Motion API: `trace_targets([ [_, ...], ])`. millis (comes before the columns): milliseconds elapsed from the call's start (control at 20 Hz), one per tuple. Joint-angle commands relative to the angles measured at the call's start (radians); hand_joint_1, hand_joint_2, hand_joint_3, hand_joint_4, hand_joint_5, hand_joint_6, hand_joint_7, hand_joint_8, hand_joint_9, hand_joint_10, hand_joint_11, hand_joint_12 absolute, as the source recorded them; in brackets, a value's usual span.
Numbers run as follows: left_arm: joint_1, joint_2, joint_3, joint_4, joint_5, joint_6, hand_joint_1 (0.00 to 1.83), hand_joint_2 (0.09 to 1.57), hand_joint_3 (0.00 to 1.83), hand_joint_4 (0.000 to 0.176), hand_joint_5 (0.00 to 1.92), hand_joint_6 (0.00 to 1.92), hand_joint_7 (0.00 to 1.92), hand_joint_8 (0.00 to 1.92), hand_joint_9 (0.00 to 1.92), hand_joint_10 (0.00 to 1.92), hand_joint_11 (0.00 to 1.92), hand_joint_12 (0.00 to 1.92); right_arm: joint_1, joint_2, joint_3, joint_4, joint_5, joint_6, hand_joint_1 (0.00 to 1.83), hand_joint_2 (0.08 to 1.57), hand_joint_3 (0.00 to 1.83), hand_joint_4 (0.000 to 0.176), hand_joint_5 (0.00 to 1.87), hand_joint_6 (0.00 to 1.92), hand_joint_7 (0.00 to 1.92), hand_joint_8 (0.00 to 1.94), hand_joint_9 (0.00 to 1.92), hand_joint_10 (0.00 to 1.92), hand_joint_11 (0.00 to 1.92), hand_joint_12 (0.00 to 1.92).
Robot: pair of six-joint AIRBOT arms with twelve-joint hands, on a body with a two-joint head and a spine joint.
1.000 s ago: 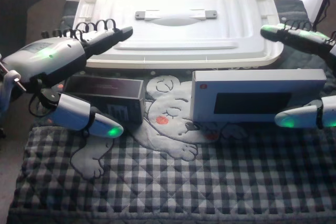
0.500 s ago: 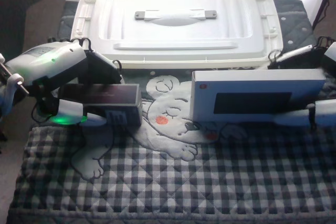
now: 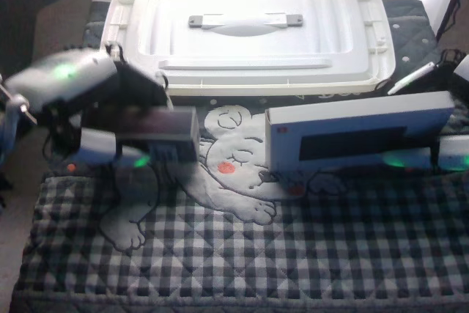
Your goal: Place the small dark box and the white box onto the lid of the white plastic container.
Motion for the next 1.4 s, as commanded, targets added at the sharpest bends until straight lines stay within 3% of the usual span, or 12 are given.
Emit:
trace_targets([
  [0,-0.026,0.004,0.005,-0.009,-0.152,-0.006,1.27,1.12,0.0,0.0,0.99,0.74,0.97,1.26,0.77,1.48,0.68,1.86,0.035,0.02,0.006,0.029,0.151,0.01,1.23,1.0,0.0,0.0,1.31,0.34,1.11,1.2,1.07,1.67,1.02,1.88],
  [100,-0.06,0.01,0.015,-0.006,-0.152,-0.006,1.27,1.12,0.0,0.0,1.01,0.71,0.95,1.27,0.76,1.45,0.67,1.89,0.067,0.02,0.007,0.051,0.162,-0.006,1.22,0.99,0.0,0.0,1.29,0.43,0.99,1.45,0.98,1.89,1.02,1.92],
  [450,-0.315,-0.052,0.175,0.065,0.077,0.018,1.24,1.15,0.0,0.0,1.02,0.79,0.82,1.39,0.64,1.33,0.45,1.78,0.161,0.016,0.103,0.117,0.169,-0.047,1.3,1.04,0.0,0.0,1.13,0.5,1.21,0.87,1.27,1.05,1.13,1.53],
  [650,-0.436,-0.155,0.293,0.065,0.214,0.099,1.26,1.14,0.0,0.0,1.01,0.71,0.88,1.37,0.72,1.35,0.55,1.77,0.239,-0.015,0.191,0.13,0.106,-0.064,1.2,1.05,0.0,0.0,1.11,0.73,1.16,1.05,1.17,1.48,1.12,1.81],
  [850,-0.471,-0.245,0.397,0.067,0.277,0.1,1.25,1.16,0.0,0.0,0.88,0.9,0.92,1.33,0.86,1.28,0.76,1.63,0.28,-0.068,0.275,0.122,-0.018,-0.059,1.3,1.03,0.0,0.0,1.12,0.52,1.25,0.78,1.36,1.02,1.21,1.51],
  [900,-0.479,-0.266,0.42,0.067,0.298,0.1,1.22,1.19,0.01,0.0,0.77,1.13,0.89,1.32,0.82,1.29,0.79,1.68,0.285,-0.088,0.304,0.113,-0.053,-0.048,1.29,1.07,0.0,0.0,1.15,0.42,1.09,1.08,1.17,1.23,1.05,1.62],
  [950,-0.48,-0.281,0.435,0.066,0.307,0.1,1.08,1.09,0.0,0.0,0.41,0.63,0.44,0.77,0.38,0.95,0.16,1.47,0.286,-0.098,0.317,0.106,-0.078,-0.048,1.26,1.12,0.0,0.0,1.04,0.63,0.95,1.27,0.87,1.24,0.72,1.69],
  [1000,-0.481,-0.29,0.442,0.066,0.311,0.1,1.0,1.05,0.0,0.05,0.31,0.28,0.31,0.36,0.2,0.58,0.03,0.85,0.287,-0.104,0.323,0.098,-0.093,-0.048,1.2,1.05,0.0,0.0,0.81,0.36,0.74,0.72,0.72,0.9,0.51,1.39],
  [1050,-0.48,-0.291,0.441,0.066,0.311,0.102,0.83,1.02,0.0,0.151,0.1,0.1,0.08,0.12,0.04,0.15,0.01,0.17,0.287,-0.111,0.329,0.091,-0.1,-0.048,1.08,0.98,0.0,0.0,0.51,0.11,0.52,0.23,0.5,0.39,0.14,1.14],
  [1100,-0.479,-0.29,0.436,0.066,0.31,0.109,0.78,0.98,0.0,0.171,0.02,0.02,0.02,0.02,0.01,0.03,0.0,0.03,0.287,-0.117,0.331,0.085,-0.1,-0.048,1.0,0.9,0.0,0.094,0.24,0.02,0.24,0.05,0.23,0.13,0.03,0.65],
  [1200,-0.476,-0.291,0.426,0.054,0.315,0.141,0.83,0.9,0.0,0.175,0.02,0.01,0.01,0.0,0.0,0.0,0.0,0.0,0.286,-0.124,0.335,0.08,-0.101,-0.048,0.86,0.87,0.0,0.163,0.02,0.0,0.02,0.0,0.02,0.01,0.0,0.05],
  [1350,-0.459,-0.291,0.418,0.054,0.314,0.145,0.89,0.88,0.0,0.15,0.04,0.01,0.04,0.01,0.03,0.01,0.03,0.02,0.286,-0.124,0.335,0.062,-0.101,-0.048,0.72,0.87,0.0,0.172,0.0,0.0,0.0,0.0,0.0,0.0,0.0,0.0],
])
